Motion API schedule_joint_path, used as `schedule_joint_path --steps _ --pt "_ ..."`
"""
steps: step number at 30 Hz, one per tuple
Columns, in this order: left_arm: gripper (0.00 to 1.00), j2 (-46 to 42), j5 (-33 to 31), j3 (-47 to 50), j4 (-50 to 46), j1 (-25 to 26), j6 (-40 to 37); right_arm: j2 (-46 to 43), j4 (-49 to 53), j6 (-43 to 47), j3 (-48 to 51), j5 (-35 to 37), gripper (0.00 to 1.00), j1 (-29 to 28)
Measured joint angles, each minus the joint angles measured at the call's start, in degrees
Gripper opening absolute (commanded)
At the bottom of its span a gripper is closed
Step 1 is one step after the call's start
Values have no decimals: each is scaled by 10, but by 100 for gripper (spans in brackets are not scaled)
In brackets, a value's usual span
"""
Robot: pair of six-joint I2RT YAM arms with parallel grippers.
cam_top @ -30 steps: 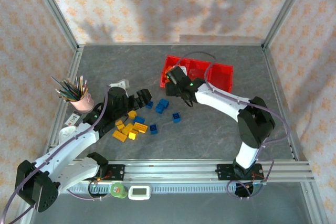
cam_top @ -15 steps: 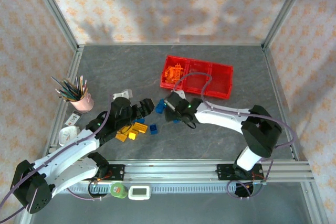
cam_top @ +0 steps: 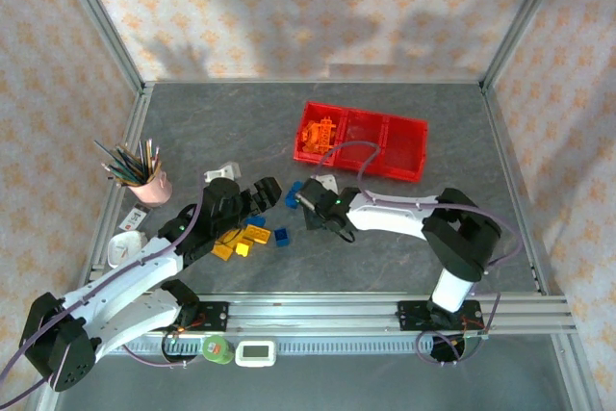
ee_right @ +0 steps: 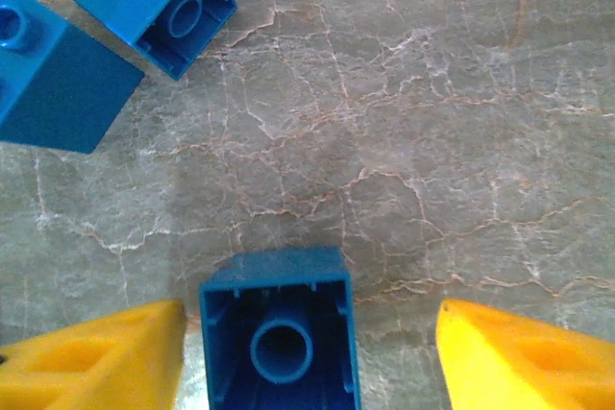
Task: Sort the legos into containers by color
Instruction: Pick up the lego from the center of the table.
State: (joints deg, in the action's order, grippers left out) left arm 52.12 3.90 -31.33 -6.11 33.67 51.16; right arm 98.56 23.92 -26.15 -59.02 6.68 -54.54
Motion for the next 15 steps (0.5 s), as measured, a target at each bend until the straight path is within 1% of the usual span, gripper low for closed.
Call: schedule_joint_path --steps 12,15 --pt "99 6 -3 0 2 0 -1 22 -25 9 -4 -9 34 7" --pt "99 6 -3 0 3 0 -2 21 -25 10 -4 -9 30 10"
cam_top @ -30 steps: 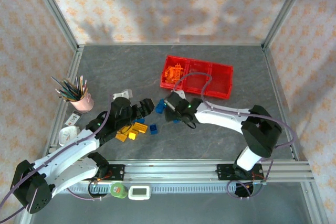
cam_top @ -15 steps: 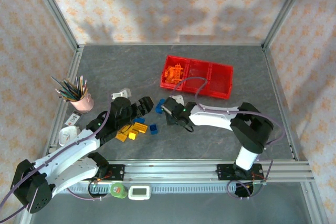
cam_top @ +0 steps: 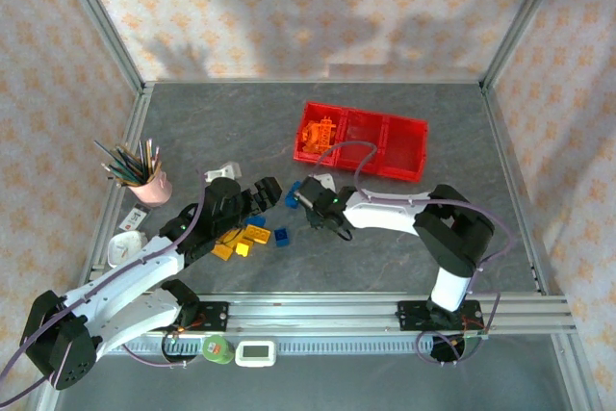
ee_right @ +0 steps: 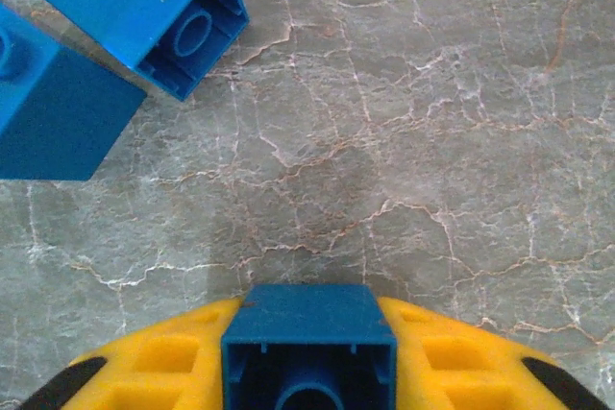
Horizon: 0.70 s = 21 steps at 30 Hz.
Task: Sort the legos into containers by color
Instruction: Pick up the lego from the center of the table, then place the lego in the container.
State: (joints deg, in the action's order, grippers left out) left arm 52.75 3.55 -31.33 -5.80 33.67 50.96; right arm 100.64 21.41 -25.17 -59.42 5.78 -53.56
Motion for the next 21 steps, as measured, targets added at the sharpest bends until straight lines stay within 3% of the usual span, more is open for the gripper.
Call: schedule_joint_path --steps 7,14,21 --pt "99 11 0 -9 0 0 -5 -43 19 1 -10 -8 28 27" --pt "99 48 7 -58 1 0 -29 -92 46 10 -73 -2 28 107" --pt "99 109 20 -123 1 0 -62 -56 59 35 -165 9 29 194"
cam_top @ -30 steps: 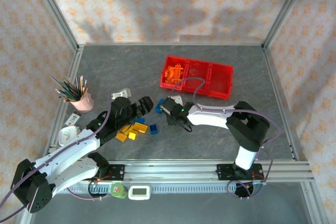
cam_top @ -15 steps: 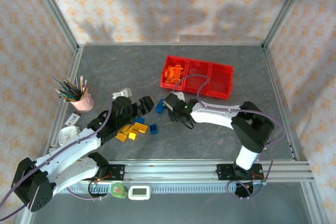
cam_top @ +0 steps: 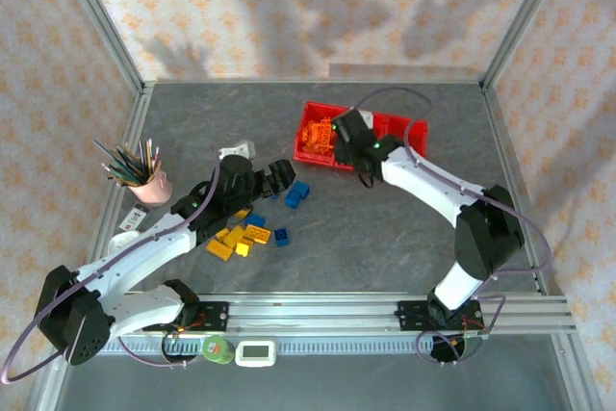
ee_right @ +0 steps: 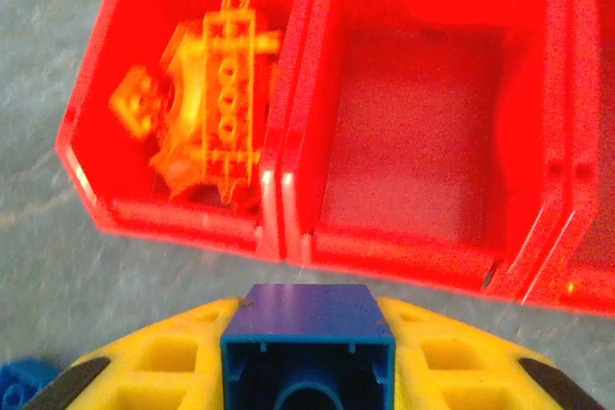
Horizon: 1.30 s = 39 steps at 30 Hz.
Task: Sort the legos into containers by color
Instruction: Place the lego in the container.
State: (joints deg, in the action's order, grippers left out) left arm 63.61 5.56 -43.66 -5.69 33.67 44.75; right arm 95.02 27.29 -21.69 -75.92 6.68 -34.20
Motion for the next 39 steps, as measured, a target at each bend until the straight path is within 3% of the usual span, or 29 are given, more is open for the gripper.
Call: schedule_joint_path --steps 14,20,23,32,39 --pt "99 52 11 -48 4 -8 -44 204 -29 38 -147 -29 30 97" --pt "99 54 16 -48 5 -23 -44 257 -41 51 -183 -35 37 112" --pt "99 54 17 -48 7 -27 -44 271 -43 59 -196 -34 45 114" --pt "99 54 26 -48 8 -35 -44 266 -47 72 -204 -37 48 115" --pt "99 36 28 -48 8 -37 -44 154 -57 74 -132 -45 50 104"
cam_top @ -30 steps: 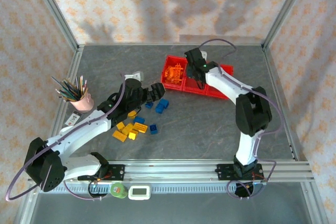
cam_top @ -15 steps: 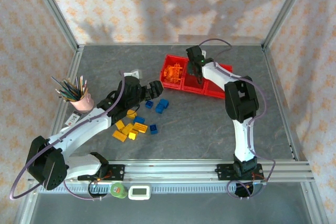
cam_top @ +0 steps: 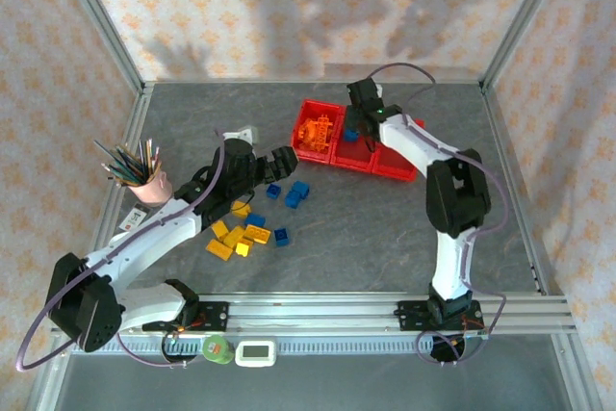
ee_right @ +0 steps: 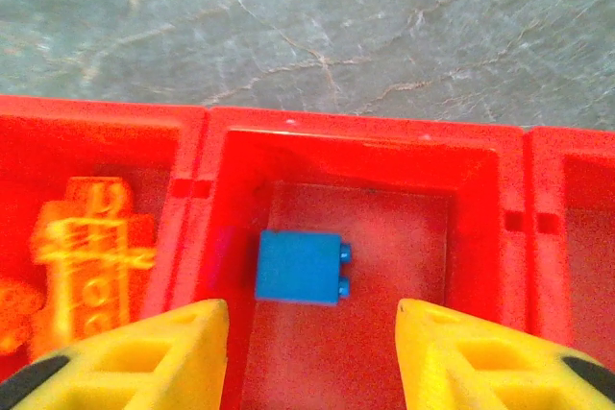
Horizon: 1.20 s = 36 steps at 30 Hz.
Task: Sort the legos into containers by color
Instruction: Place the lego in the container, then pick up the lego from the center of the table.
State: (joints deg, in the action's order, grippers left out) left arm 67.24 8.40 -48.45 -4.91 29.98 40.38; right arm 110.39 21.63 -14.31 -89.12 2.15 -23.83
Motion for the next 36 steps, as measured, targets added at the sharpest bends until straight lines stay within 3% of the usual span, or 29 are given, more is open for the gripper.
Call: schedule_joint_path --steps 8,19,26,36 --pt "99 -65 -3 27 -6 -8 0 -106 -9 -13 105 0 53 -73" --pt "99 -127 -19 113 -24 -16 25 -117 -7 -74 197 -5 65 -189" --pt "99 -144 -29 134 -35 -16 41 -91 -21 -115 192 -20 71 -221" --pt "99 -159 -35 144 -35 -21 46 25 3 -169 90 -2 76 -234"
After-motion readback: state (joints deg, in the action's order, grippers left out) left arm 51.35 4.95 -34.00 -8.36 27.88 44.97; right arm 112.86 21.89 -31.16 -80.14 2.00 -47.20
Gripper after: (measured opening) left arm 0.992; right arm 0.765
